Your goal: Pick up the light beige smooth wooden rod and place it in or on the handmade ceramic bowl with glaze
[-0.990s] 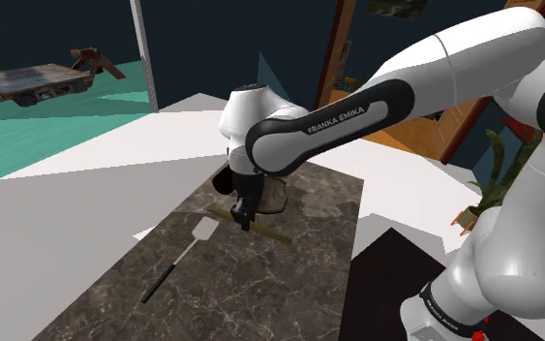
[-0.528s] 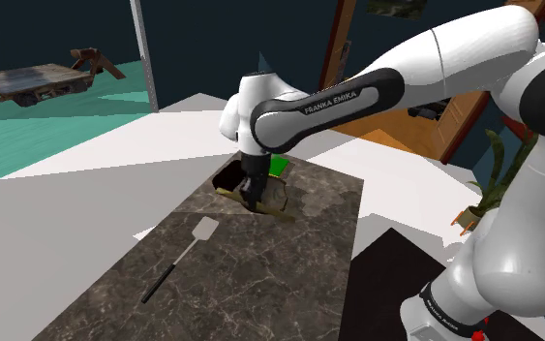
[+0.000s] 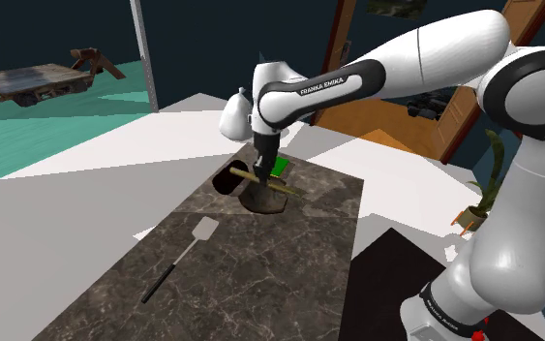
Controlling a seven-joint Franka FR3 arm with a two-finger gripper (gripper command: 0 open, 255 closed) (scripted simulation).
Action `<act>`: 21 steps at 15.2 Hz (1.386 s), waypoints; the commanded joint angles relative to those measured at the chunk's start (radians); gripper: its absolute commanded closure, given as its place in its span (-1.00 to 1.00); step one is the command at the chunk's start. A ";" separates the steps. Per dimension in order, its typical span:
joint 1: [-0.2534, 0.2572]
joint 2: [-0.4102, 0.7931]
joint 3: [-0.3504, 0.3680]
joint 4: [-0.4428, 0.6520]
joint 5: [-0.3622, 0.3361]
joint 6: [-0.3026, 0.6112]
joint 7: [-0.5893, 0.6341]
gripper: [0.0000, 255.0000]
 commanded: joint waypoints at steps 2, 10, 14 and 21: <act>-0.035 0.049 -0.027 0.073 -0.012 -0.029 -0.058 1.00; -0.039 0.097 -0.033 0.043 -0.020 0.048 -0.068 1.00; -0.037 0.124 -0.035 0.024 -0.024 0.093 -0.068 1.00; -0.035 0.148 -0.037 0.011 -0.027 0.130 -0.067 1.00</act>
